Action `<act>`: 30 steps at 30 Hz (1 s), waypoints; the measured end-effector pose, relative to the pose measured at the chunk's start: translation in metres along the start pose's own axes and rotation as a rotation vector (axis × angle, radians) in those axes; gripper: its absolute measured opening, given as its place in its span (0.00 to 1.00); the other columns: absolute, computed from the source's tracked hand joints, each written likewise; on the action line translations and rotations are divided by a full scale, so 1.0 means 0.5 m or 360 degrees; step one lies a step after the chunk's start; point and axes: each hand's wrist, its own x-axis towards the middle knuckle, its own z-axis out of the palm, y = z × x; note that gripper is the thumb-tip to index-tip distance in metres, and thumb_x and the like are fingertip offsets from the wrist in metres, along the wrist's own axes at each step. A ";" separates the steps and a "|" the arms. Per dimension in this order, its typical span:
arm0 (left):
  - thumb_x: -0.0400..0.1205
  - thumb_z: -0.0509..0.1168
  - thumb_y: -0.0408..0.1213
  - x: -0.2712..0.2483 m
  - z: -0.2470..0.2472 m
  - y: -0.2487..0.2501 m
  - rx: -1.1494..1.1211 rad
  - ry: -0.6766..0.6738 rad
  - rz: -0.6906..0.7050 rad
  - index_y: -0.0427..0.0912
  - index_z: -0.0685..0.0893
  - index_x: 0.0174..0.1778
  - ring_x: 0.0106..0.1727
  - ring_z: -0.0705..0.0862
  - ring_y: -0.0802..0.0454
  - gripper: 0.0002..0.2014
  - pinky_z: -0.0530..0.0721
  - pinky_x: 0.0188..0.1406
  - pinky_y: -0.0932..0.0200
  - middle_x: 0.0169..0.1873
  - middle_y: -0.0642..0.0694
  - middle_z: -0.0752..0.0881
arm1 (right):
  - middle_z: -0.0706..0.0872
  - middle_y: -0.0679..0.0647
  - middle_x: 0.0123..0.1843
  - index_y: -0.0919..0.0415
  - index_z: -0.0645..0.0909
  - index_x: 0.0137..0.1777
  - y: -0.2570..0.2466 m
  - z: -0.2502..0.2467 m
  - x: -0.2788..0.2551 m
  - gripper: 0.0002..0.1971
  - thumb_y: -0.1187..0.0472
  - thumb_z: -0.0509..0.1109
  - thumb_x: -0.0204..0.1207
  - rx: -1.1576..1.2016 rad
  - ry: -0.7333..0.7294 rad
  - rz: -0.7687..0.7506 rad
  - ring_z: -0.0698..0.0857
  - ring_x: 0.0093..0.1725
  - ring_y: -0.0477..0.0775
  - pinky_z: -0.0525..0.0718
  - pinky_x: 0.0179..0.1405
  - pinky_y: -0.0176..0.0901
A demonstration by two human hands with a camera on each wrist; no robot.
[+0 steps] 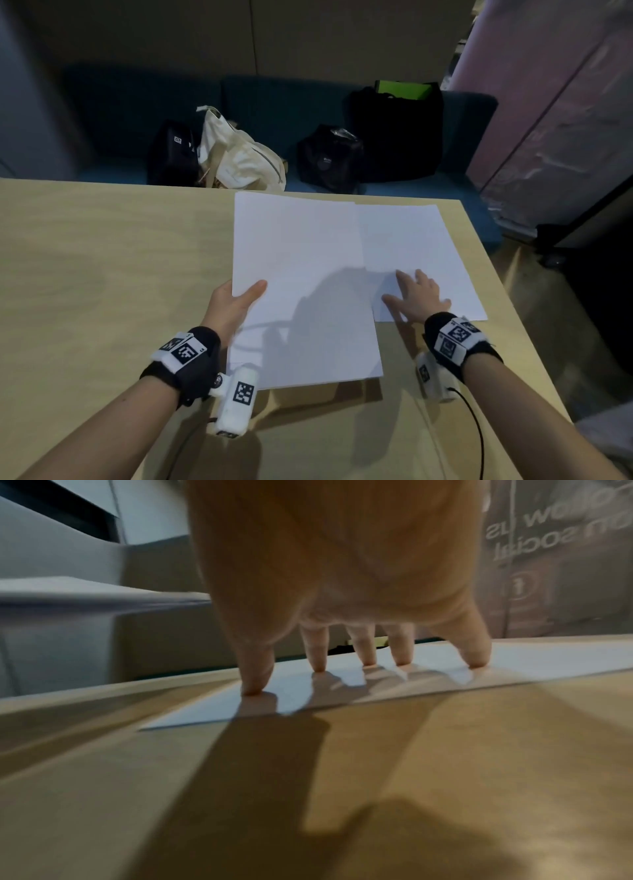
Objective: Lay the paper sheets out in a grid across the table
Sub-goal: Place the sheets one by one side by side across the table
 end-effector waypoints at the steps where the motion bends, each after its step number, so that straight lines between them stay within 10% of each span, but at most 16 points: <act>1: 0.80 0.66 0.32 -0.002 0.001 -0.002 -0.0002 -0.0002 0.0003 0.38 0.80 0.59 0.45 0.85 0.60 0.12 0.82 0.36 0.75 0.46 0.51 0.86 | 0.52 0.52 0.85 0.42 0.55 0.80 0.009 -0.004 0.007 0.35 0.38 0.62 0.75 0.0017 0.0022 0.0038 0.54 0.82 0.62 0.59 0.74 0.74; 21: 0.79 0.68 0.33 -0.009 -0.001 -0.005 -0.0018 -0.0047 -0.0002 0.42 0.82 0.52 0.50 0.86 0.50 0.07 0.80 0.58 0.53 0.47 0.48 0.87 | 0.50 0.53 0.86 0.43 0.54 0.81 0.054 -0.035 0.046 0.35 0.39 0.63 0.76 0.0086 0.0065 0.0118 0.51 0.83 0.61 0.54 0.74 0.77; 26: 0.79 0.67 0.34 -0.011 -0.012 -0.008 0.0018 -0.0032 0.0026 0.39 0.81 0.59 0.48 0.86 0.54 0.13 0.80 0.55 0.56 0.48 0.48 0.87 | 0.50 0.53 0.86 0.43 0.54 0.81 0.056 -0.036 0.053 0.35 0.40 0.63 0.76 0.0092 0.0066 0.0118 0.51 0.84 0.61 0.52 0.75 0.78; 30: 0.80 0.67 0.33 -0.011 -0.014 -0.014 0.0060 -0.0034 0.0043 0.39 0.81 0.58 0.36 0.87 0.68 0.11 0.82 0.33 0.75 0.44 0.52 0.86 | 0.51 0.55 0.85 0.44 0.55 0.81 0.056 -0.038 0.055 0.35 0.40 0.63 0.76 0.0103 0.0072 0.0108 0.52 0.83 0.62 0.52 0.75 0.78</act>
